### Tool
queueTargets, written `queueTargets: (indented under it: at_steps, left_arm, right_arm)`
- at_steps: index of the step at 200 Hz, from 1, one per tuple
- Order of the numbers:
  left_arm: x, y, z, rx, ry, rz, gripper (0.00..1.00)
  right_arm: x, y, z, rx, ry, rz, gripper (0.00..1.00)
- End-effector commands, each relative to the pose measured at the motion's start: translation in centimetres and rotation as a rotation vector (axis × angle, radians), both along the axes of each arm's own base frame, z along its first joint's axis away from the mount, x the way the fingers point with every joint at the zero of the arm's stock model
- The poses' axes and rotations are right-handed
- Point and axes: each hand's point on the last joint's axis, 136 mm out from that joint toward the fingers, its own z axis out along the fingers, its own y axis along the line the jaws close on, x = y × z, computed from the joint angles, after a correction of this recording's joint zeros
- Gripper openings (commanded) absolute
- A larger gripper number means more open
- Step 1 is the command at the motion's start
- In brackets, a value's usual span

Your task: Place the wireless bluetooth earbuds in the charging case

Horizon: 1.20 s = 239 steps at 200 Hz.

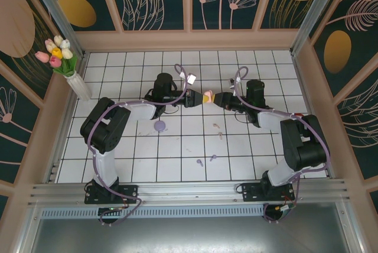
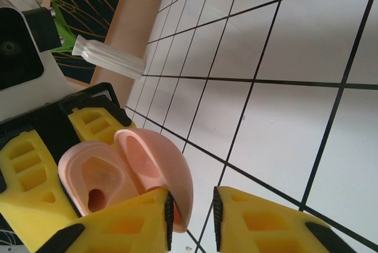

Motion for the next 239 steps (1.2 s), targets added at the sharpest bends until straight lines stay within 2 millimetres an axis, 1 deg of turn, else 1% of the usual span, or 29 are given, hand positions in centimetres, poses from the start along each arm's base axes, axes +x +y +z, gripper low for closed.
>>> queueTargets:
  at_steps: [1,14,48,77,104,144,154,173,203,218,239]
  left_arm:
    - [-0.5,-0.5,1.4,-0.042,-0.035,-0.058,0.02]
    - [-0.5,-0.5,1.4,-0.042,-0.034,-0.058,0.02]
    - [-0.5,-0.6,1.3,-0.042,-0.03,-0.059,0.02]
    - [-0.4,-0.5,1.2,-0.042,-0.026,-0.056,0.02]
    - [-0.4,-0.6,1.0,-0.04,-0.02,-0.055,0.03]
    - [-0.2,-0.6,0.6,-0.035,-0.013,-0.051,0.07]
    - [-0.2,-0.6,0.6,-0.033,-0.011,-0.05,0.11]
    - [-0.1,-0.7,0.6,-0.031,-0.012,-0.047,0.2]
    - [0.3,-0.6,0.5,-0.022,-0.015,-0.027,0.41]
    - [0.5,-0.6,0.4,-0.017,-0.018,-0.017,0.47]
    - [0.7,-0.6,0.4,-0.014,-0.022,-0.003,0.53]
  right_arm:
    - [0.7,0.3,0.6,-0.001,-0.036,0.018,0.24]
    - [0.7,0.3,0.6,0.001,-0.036,0.022,0.22]
    - [0.6,0.4,0.7,0.005,-0.039,0.031,0.11]
    - [0.6,0.5,0.9,0.007,-0.04,0.034,0.06]
    - [0.6,0.4,1.0,0.006,-0.04,0.028,0.04]
    - [0.7,0.3,1.1,0.0,-0.039,0.018,0.01]
    - [0.7,0.3,1.2,-0.003,-0.04,0.015,0.01]
    - [1.0,0.2,1.1,-0.015,-0.034,0.005,0.0]
    - [1.3,0.1,0.8,-0.039,-0.02,-0.015,0.0]
    - [1.5,0.0,0.4,-0.052,-0.01,-0.027,0.0]
    - [1.6,-0.2,0.0,-0.069,0.003,-0.042,0.0]
